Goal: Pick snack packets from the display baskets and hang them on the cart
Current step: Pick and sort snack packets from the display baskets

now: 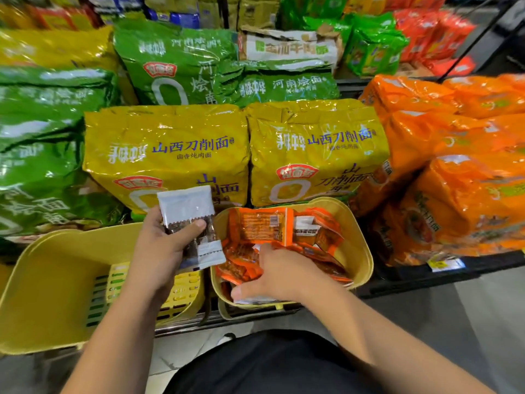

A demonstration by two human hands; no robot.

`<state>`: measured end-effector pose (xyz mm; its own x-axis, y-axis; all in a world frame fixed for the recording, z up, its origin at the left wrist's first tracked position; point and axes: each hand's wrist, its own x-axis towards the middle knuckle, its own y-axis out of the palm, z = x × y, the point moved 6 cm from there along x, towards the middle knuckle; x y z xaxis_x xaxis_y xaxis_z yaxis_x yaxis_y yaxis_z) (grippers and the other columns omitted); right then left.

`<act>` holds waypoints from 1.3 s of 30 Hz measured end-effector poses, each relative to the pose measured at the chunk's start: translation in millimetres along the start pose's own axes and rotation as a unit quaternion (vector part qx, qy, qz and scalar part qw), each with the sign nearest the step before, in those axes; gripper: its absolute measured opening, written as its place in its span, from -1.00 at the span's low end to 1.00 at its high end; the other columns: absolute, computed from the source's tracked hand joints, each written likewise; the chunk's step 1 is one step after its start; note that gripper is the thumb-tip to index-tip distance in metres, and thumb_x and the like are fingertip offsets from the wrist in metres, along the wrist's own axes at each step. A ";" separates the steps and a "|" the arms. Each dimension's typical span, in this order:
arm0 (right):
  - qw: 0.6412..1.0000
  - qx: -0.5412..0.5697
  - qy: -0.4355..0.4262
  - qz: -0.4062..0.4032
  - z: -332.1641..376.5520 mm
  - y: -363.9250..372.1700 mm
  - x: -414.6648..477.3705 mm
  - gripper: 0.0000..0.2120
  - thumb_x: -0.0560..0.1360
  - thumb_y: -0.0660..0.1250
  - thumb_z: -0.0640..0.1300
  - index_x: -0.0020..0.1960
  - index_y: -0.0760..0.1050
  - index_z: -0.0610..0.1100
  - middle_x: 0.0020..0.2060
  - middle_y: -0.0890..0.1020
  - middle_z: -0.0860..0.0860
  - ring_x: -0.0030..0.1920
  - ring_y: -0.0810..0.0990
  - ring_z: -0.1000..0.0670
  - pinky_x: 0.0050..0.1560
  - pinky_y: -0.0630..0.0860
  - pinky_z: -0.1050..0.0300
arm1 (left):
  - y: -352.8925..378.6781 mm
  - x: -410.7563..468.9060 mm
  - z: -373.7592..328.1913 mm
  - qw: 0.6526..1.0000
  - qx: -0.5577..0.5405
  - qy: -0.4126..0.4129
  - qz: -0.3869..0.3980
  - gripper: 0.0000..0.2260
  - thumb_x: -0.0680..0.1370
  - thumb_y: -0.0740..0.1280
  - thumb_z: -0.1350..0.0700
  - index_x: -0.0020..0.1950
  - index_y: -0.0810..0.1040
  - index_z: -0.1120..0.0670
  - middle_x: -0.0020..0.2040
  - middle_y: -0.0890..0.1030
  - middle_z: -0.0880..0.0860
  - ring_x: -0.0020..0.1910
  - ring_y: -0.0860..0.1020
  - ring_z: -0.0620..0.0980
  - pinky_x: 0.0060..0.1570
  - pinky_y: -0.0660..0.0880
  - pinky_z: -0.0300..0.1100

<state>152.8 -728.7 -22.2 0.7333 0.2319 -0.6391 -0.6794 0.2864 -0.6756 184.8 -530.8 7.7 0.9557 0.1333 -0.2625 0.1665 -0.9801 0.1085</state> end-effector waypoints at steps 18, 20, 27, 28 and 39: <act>0.820 0.559 -0.113 0.059 -64.2 -54.4 -23.6 -0.61 0.46 0.47 -0.38 0.25 0.56 -0.18 0.12 0.70 -0.17 0.21 0.66 -0.09 0.23 0.60 0.02 | 30.9 -10.3 6.1 0.998 0.022 0.001 0.052 -0.73 0.59 0.37 0.26 0.26 0.53 0.02 0.12 0.71 0.07 0.12 0.67 0.15 0.17 0.55 0.29; 0.869 0.482 -0.111 -0.009 -65.5 -58.5 -20.4 -0.73 0.51 0.45 -0.34 0.16 0.60 -0.11 -0.05 0.73 -0.11 0.03 0.71 -0.03 -0.03 0.64 0.12 | 37.2 -10.3 5.5 0.998 0.017 -0.002 0.063 -0.74 0.56 0.43 0.15 0.23 0.55 0.03 0.12 0.71 0.06 0.13 0.67 0.16 0.17 0.55 0.28; 0.859 0.450 -0.143 -0.198 -40.6 -86.7 -17.9 -0.89 0.52 0.48 -0.19 -0.10 0.55 -0.14 -0.44 0.59 0.05 -0.50 0.48 0.09 -0.51 0.34 0.31 | 69.5 -10.2 12.7 0.978 0.058 -0.010 0.202 -0.26 0.16 0.64 -0.20 0.24 0.52 0.03 0.03 0.72 0.04 -0.05 0.69 -0.02 -0.14 0.59 -0.17; 0.855 0.457 -0.145 -0.197 -32.9 -86.5 -17.3 -0.89 0.53 0.46 -0.21 -0.08 0.53 -0.13 -0.42 0.59 0.07 -0.50 0.48 0.10 -0.52 0.34 0.32 | 72.1 -10.0 14.0 0.974 0.069 -0.007 0.214 -0.28 0.17 0.64 -0.11 0.25 0.52 0.05 0.05 0.72 0.04 -0.04 0.69 -0.01 -0.14 0.60 -0.16; 0.921 -0.130 -0.133 -0.342 -30.0 -59.6 8.4 -0.55 0.40 0.51 -0.11 0.27 0.56 -0.01 0.30 0.55 -0.02 0.33 0.48 -0.15 0.23 0.46 -0.13 | -8.5 3.4 -4.5 0.996 -0.071 -0.001 0.054 -0.68 0.49 0.42 0.27 0.22 0.53 0.07 -0.12 0.73 0.02 -0.30 0.69 -0.04 -0.45 0.59 -0.15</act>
<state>198.7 -771.8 1.6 0.9492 0.3095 0.0577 -0.0146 0.2263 -0.9739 187.8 -521.4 10.2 0.9696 0.0271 -0.2431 0.0947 -0.9579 0.2711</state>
